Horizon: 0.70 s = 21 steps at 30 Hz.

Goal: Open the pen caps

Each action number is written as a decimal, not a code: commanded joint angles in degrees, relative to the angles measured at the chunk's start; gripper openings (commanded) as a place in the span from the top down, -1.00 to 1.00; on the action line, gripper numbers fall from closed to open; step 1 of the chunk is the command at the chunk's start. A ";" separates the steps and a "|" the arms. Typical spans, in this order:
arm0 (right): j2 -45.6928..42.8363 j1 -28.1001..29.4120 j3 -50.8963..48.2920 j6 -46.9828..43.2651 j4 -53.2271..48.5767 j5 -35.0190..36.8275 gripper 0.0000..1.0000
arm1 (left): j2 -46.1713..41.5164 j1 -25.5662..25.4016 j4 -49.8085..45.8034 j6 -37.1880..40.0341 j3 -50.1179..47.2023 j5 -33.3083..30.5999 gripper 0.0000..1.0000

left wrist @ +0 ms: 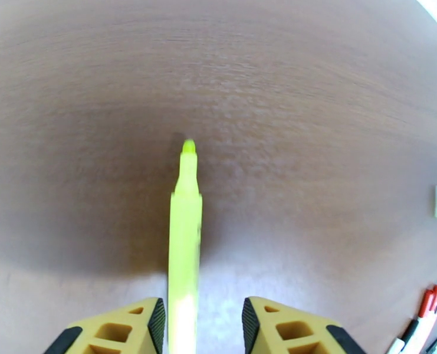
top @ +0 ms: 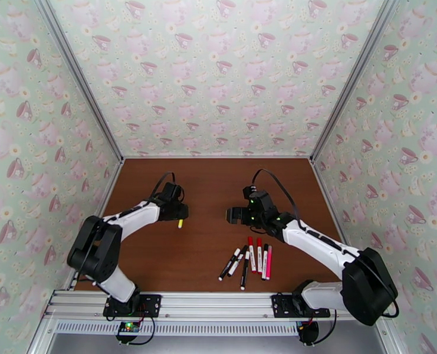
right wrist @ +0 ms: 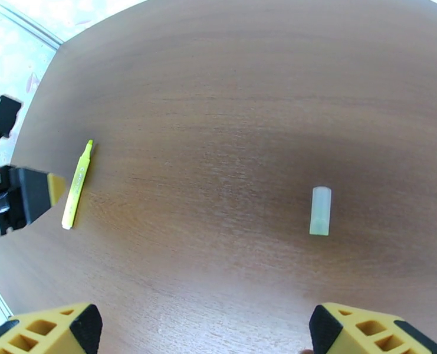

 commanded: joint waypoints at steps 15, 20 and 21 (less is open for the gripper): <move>-14.05 0.36 -8.01 0.46 -12.45 -1.79 -0.97 | -12.48 -24.98 3.56 -6.94 -7.36 10.07 0.20; -17.41 0.38 -10.09 0.49 -14.64 -2.17 -0.97 | -7.37 -30.27 7.06 -9.53 -6.14 9.16 0.20; -17.89 0.32 -10.47 0.56 -14.76 -2.46 -0.98 | -6.05 -31.53 6.82 -9.68 -5.27 8.15 0.20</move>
